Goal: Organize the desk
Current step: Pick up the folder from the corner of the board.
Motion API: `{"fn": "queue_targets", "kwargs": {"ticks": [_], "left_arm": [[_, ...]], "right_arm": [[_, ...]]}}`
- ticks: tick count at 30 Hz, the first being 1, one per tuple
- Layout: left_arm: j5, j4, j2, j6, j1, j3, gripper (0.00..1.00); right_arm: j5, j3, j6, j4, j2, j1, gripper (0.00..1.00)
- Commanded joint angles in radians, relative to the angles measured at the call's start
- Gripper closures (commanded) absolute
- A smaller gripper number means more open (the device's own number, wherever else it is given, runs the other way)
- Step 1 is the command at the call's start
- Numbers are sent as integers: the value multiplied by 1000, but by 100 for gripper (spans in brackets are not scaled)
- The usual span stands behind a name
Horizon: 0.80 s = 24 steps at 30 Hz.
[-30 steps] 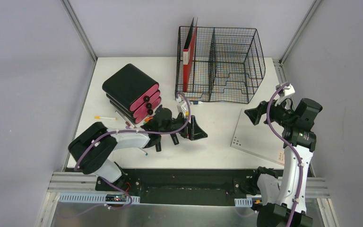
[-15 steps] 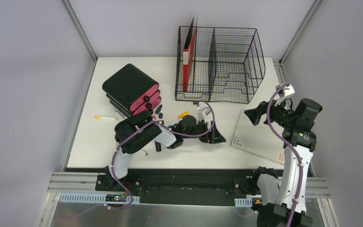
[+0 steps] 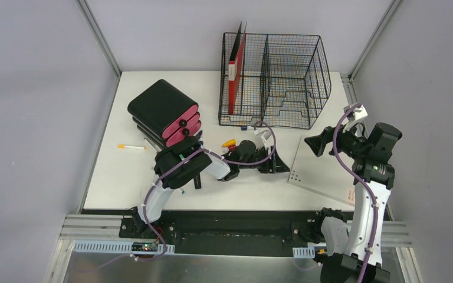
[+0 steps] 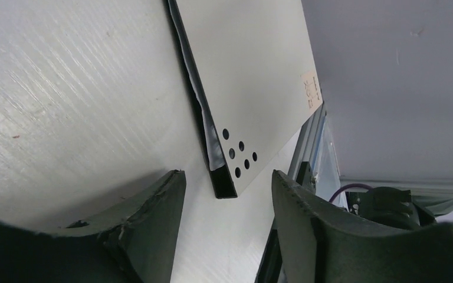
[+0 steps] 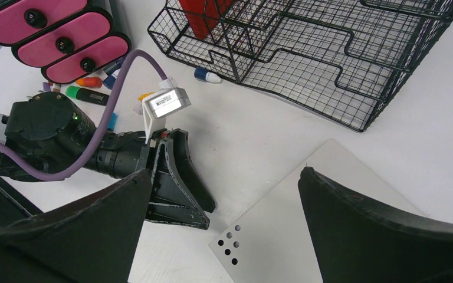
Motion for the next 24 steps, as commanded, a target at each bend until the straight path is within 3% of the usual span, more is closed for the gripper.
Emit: {"fn": "queue_targets", "kwargs": {"ticks": [1,7,24], "left_arm": [[-26,-63,4,-13,-19,52,47],[-32,-135,21,-10,-39,100,57],[-6,-200,66,-22,-56,190,63]], "right_arm": [[-22,-1,-14,17,-5,-8,1],[-20,-1,-16,15,-5,-8,1],[-23,-1,-16,16,-8,-8,1]]}}
